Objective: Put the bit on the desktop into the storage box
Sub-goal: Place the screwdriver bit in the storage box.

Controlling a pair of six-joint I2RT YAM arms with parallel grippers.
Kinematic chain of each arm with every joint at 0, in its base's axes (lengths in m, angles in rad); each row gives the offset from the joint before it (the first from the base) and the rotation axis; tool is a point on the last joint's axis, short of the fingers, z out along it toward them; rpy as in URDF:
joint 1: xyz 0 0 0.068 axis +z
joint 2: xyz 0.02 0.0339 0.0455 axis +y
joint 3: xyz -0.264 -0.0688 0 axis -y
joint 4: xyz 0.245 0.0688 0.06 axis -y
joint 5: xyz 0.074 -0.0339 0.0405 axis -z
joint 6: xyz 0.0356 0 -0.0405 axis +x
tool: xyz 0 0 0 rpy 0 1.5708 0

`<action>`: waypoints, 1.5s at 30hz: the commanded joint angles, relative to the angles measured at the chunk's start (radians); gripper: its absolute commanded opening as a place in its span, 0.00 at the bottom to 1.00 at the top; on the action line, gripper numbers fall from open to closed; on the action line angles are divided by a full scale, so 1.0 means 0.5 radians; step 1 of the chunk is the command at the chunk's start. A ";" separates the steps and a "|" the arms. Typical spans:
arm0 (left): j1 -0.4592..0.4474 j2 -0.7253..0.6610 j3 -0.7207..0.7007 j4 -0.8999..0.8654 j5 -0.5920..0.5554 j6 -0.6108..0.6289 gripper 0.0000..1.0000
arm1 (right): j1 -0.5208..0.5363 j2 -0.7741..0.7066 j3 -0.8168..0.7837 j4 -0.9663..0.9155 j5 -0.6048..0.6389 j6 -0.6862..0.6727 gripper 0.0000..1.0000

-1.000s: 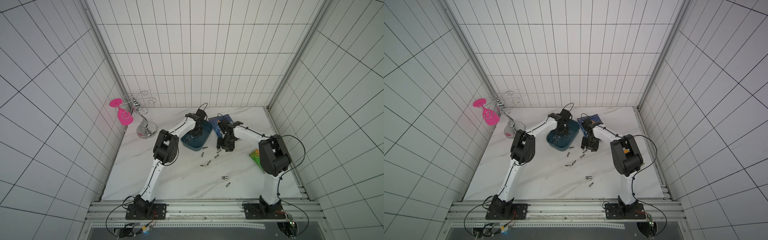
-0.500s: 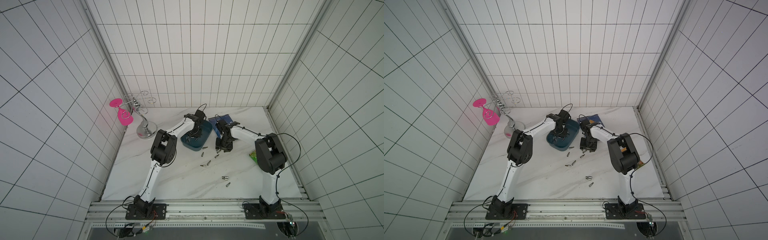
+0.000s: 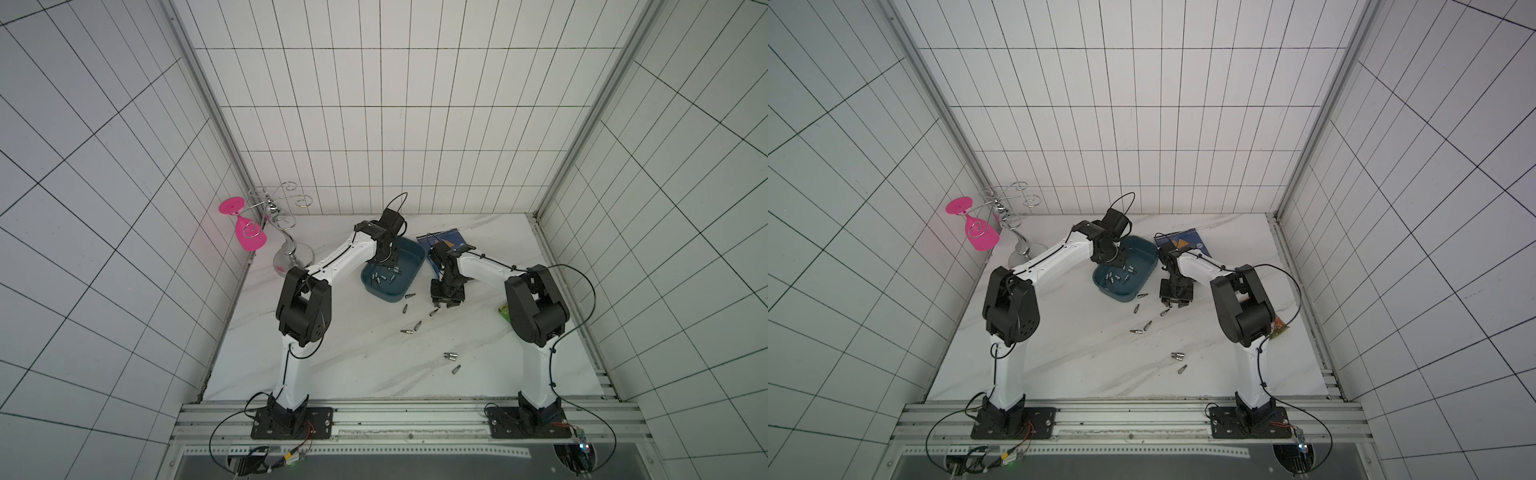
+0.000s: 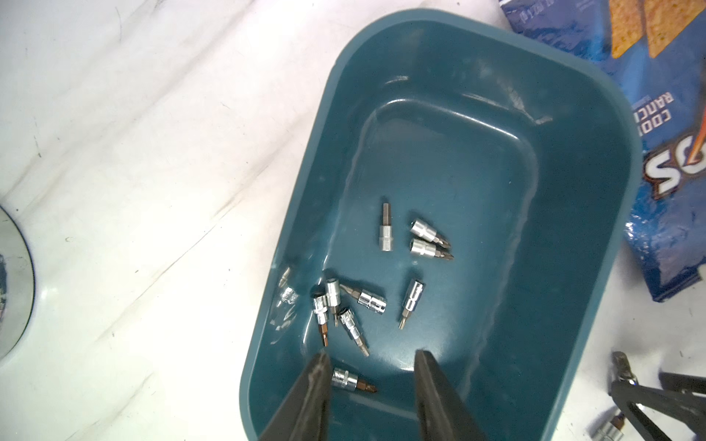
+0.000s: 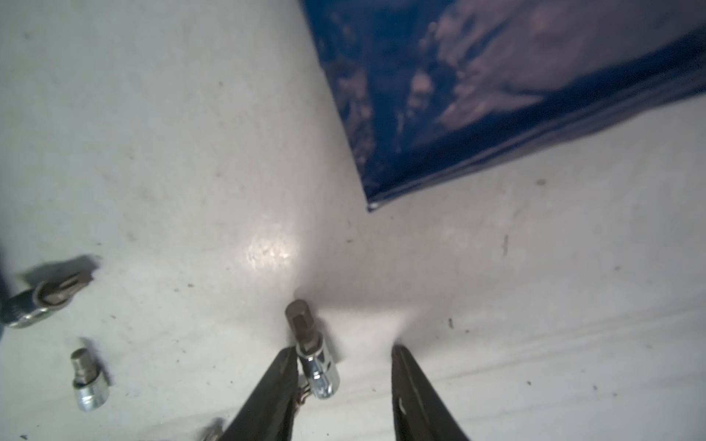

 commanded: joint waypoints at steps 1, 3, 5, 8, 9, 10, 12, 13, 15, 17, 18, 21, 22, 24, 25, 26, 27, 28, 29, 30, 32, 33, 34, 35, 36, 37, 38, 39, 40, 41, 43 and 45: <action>0.010 -0.128 -0.106 0.034 -0.022 -0.033 0.41 | 0.016 0.076 0.032 -0.088 0.063 -0.051 0.40; 0.010 -0.195 -0.174 0.033 -0.020 -0.048 0.43 | 0.016 0.086 0.032 -0.086 0.056 -0.063 0.36; 0.010 -0.266 -0.253 0.039 -0.032 -0.068 0.45 | 0.016 0.096 0.032 -0.087 0.047 -0.077 0.32; 0.010 -0.373 -0.369 0.060 -0.016 -0.100 0.47 | 0.016 0.117 0.029 -0.086 0.026 -0.095 0.24; 0.008 -0.404 -0.402 0.062 -0.004 -0.113 0.47 | 0.016 0.121 0.027 -0.084 0.018 -0.104 0.22; 0.007 -0.433 -0.429 0.059 0.014 -0.127 0.48 | 0.017 0.124 0.026 -0.084 0.012 -0.113 0.18; -0.006 -0.483 -0.481 0.047 0.040 -0.154 0.48 | 0.013 0.135 0.024 -0.086 -0.007 -0.131 0.11; -0.022 -0.517 -0.519 0.045 0.052 -0.170 0.48 | 0.011 0.138 0.020 -0.088 -0.016 -0.138 0.09; -0.068 -0.579 -0.598 0.047 0.053 -0.198 0.48 | -0.001 0.142 0.008 -0.084 -0.042 -0.148 0.04; -0.113 -0.644 -0.678 0.047 0.048 -0.234 0.48 | -0.013 0.142 -0.002 -0.083 -0.063 -0.157 0.01; -0.134 -0.679 -0.727 0.052 0.044 -0.261 0.49 | -0.023 0.134 -0.010 -0.083 -0.064 -0.159 0.00; -0.181 -0.772 -0.841 0.068 0.054 -0.327 0.49 | -0.042 0.089 -0.020 -0.081 -0.066 -0.169 0.00; -0.194 -0.802 -0.875 0.066 0.048 -0.346 0.49 | -0.045 0.055 -0.014 -0.093 -0.051 -0.171 0.00; -0.213 -0.864 -0.944 0.083 0.047 -0.386 0.49 | -0.045 -0.032 0.002 -0.112 -0.007 -0.169 0.00; -0.221 -0.900 -0.982 0.092 0.047 -0.412 0.49 | -0.044 -0.085 0.015 -0.121 0.019 -0.169 0.00; -0.226 -0.931 -1.011 0.101 0.054 -0.432 0.49 | -0.045 -0.134 0.038 -0.136 0.045 -0.169 0.00; -0.231 -0.965 -1.046 0.103 0.056 -0.454 0.49 | -0.048 -0.169 0.082 -0.163 0.068 -0.172 0.00; -0.230 -1.000 -1.075 0.104 0.054 -0.472 0.50 | -0.049 -0.191 0.140 -0.187 0.078 -0.186 0.00; -0.231 -1.026 -1.098 0.105 0.053 -0.480 0.50 | -0.049 -0.199 0.198 -0.216 0.086 -0.195 0.00; -0.232 -1.057 -1.123 0.094 0.054 -0.490 0.51 | -0.048 -0.196 0.276 -0.246 0.083 -0.210 0.00; -0.230 -1.107 -1.157 0.078 0.061 -0.507 0.51 | -0.046 -0.164 0.437 -0.302 0.074 -0.255 0.00; -0.230 -1.133 -1.178 0.073 0.075 -0.516 0.51 | -0.035 -0.140 0.525 -0.326 0.074 -0.284 0.00; -0.235 -1.158 -1.197 0.071 0.081 -0.528 0.51 | -0.031 -0.109 0.615 -0.343 0.080 -0.313 0.00; -0.238 -1.179 -1.217 0.074 0.085 -0.541 0.52 | -0.024 -0.080 0.690 -0.360 0.085 -0.337 0.00; -0.247 -1.199 -1.235 0.072 0.084 -0.549 0.52 | -0.015 -0.044 0.776 -0.370 0.089 -0.367 0.00; -0.262 -1.221 -1.253 0.073 0.080 -0.564 0.52 | -0.009 -0.003 0.861 -0.380 0.084 -0.401 0.00; -0.275 -1.236 -1.270 0.076 0.075 -0.574 0.52 | -0.002 0.032 0.935 -0.395 0.088 -0.425 0.00; -0.290 -1.252 -1.291 0.078 0.073 -0.586 0.52 | 0.006 0.078 1.020 -0.405 0.086 -0.455 0.00; -0.307 -1.264 -1.307 0.080 0.067 -0.595 0.52 | 0.014 0.126 1.112 -0.424 0.076 -0.491 0.00; -0.320 -1.272 -1.320 0.079 0.061 -0.605 0.52 | 0.021 0.167 1.182 -0.433 0.074 -0.521 0.00; -0.339 -1.287 -1.346 0.066 0.054 -0.619 0.52 | 0.033 0.281 1.370 -0.470 0.053 -0.571 0.00; -0.342 -1.305 -1.364 0.048 0.053 -0.637 0.52 | 0.045 0.404 1.564 -0.526 0.008 -0.619 0.00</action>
